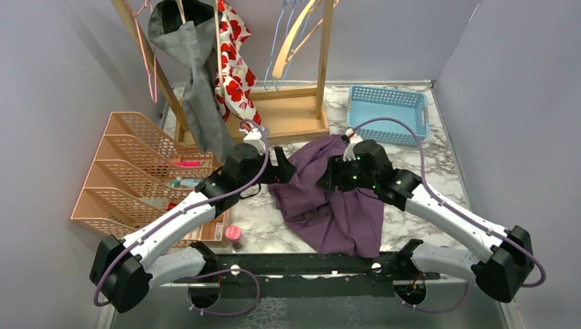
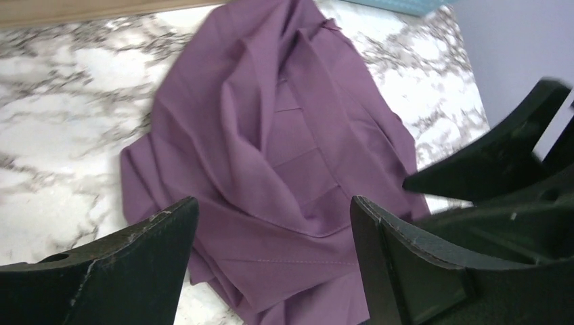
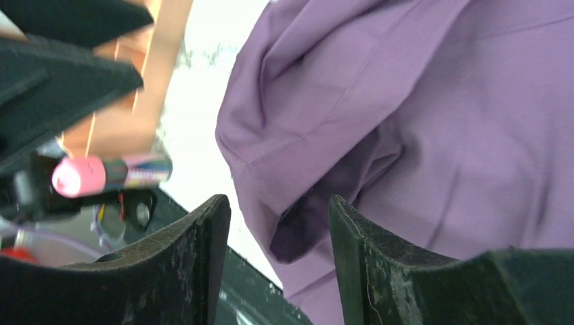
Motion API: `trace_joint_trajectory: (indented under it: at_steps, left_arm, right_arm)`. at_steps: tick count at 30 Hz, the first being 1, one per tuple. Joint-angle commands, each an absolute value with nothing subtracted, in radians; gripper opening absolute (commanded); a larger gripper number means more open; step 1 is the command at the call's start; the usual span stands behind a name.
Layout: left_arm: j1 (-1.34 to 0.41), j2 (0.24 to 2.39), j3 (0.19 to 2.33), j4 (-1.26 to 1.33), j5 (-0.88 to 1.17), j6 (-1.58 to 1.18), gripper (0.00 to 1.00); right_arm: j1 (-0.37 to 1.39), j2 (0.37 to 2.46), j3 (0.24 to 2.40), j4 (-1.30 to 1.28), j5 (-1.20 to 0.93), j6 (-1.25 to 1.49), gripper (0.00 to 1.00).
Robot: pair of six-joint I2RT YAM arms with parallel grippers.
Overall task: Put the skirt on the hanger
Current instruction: Place the skirt at the center of the board, then adjust the skirt at the center of the board.
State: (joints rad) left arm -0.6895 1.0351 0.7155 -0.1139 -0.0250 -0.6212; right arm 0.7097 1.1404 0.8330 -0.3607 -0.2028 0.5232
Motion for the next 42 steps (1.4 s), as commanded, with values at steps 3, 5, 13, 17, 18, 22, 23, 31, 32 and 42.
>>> trace_joint_trajectory:
  at_steps: [3,5,13,17,18,22,23,31,32,42]
  left_arm:
    - [-0.757,1.079,0.835,-0.078,0.118,-0.453,0.84]
    - [-0.808,1.104,0.879,-0.081,0.074,-0.41,0.83]
    - [-0.936,1.255,1.004,-0.136,-0.108,-0.327,0.84]
    - [-0.996,1.35,1.086,-0.234,-0.192,-0.304,0.84]
    - [-1.008,1.375,1.107,-0.268,-0.214,-0.297,0.85]
    - [-1.038,1.465,1.169,-0.365,-0.226,-0.265,0.9]
    - [-1.041,1.479,1.174,-0.377,-0.212,-0.257,0.92]
    - [-1.041,1.526,1.152,-0.491,-0.34,-0.24,0.63]
    - [-1.04,1.508,1.134,-0.493,-0.362,-0.249,0.56]
    - [-1.037,1.298,0.957,-0.421,-0.361,-0.381,0.31]
  right_arm:
    - [0.706,1.054,0.879,-0.376,0.274,0.607,0.6]
    - [0.682,1.095,0.945,-0.444,0.37,0.593,0.6]
    - [0.46,1.24,1.068,-0.505,0.238,0.574,0.6]
    - [0.414,1.284,1.03,-0.483,0.187,0.614,0.6]
    - [0.395,1.293,1.011,-0.474,0.165,0.625,0.6]
    - [0.362,1.319,0.965,-0.447,0.127,0.641,0.59]
    - [0.36,1.325,0.959,-0.446,0.127,0.641,0.59]
    - [0.356,1.355,0.958,-0.42,0.082,0.599,0.59]
    - [0.356,1.364,0.965,-0.416,0.066,0.583,0.59]
    - [0.361,1.516,1.09,-0.349,-0.055,0.515,0.6]
